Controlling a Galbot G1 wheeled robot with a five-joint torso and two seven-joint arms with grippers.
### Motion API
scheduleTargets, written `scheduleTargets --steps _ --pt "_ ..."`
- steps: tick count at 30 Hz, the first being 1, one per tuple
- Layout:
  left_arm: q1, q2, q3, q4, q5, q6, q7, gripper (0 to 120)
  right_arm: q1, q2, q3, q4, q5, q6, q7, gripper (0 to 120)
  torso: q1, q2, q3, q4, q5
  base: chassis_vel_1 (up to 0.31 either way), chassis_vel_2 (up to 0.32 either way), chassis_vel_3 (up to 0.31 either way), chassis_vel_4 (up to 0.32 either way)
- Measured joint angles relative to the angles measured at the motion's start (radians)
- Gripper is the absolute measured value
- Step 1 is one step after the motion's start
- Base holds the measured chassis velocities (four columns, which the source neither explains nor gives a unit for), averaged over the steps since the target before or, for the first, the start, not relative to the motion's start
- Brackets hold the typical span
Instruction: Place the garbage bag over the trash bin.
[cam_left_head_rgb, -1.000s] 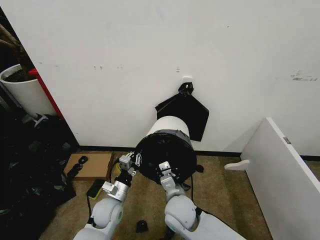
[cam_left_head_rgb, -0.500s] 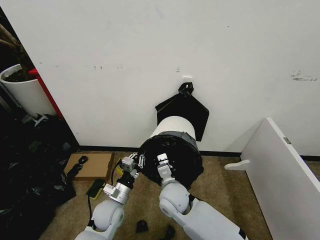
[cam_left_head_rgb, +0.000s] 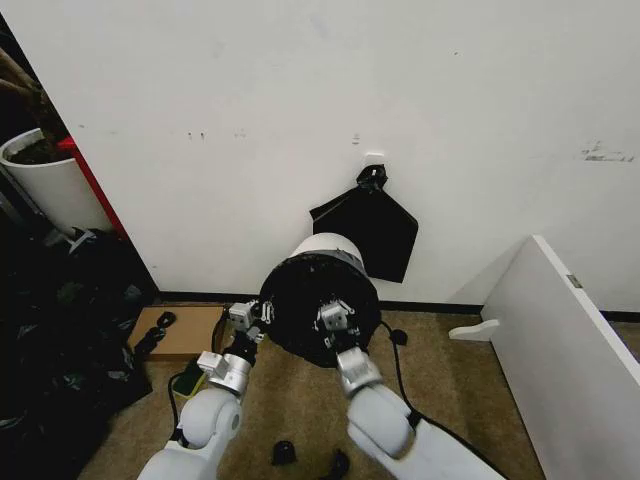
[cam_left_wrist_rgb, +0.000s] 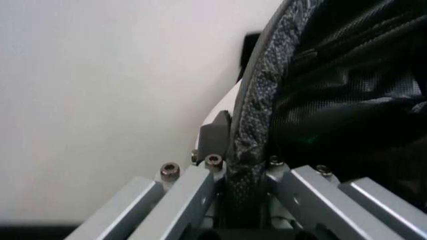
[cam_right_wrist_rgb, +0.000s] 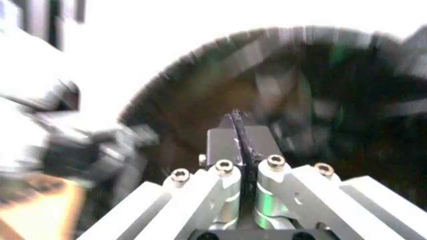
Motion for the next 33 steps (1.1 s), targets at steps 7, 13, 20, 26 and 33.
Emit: scheduleTargets --steps 7,13,20,26,33 --pt "0.013 0.073 -0.023 -0.087 -0.179 0.262 -0.104 0 -0.096 0.001 0.038 0.009 -0.106 0.329 -0.121 0 0.0 0.0 0.0 0.0003 0.0001 0.0 0.0 0.0 0.0" --pt "0.009 0.118 -0.09 -0.098 -0.366 0.485 -0.195 0 -0.161 0.019 0.073 0.084 -0.11 0.337 -0.046 3 0.0 0.0 0.0 -0.0001 0.0 0.0 0.0 0.0 0.0" --pt "-0.023 0.106 -0.198 -0.011 -0.587 0.639 -0.247 0 -0.204 0.033 0.117 0.123 -0.067 0.188 0.098 30 0.0 0.0 0.0 0.0 -0.0003 0.0 0.0 0.0 0.0" --pt "-0.064 0.081 -0.306 0.068 -0.727 0.721 -0.172 0 -0.214 0.023 0.106 0.152 0.203 0.099 0.11 50 0.0 0.0 0.0 -0.0001 -0.0002 0.0 0.0 0.0 0.0" --pt "-0.116 0.069 -0.413 0.198 -0.795 0.796 -0.053 0 -0.208 0.018 0.098 0.228 0.644 0.034 0.052 73 0.0 0.0 0.0 0.0 -0.0003 0.0 0.0 0.0 0.0"
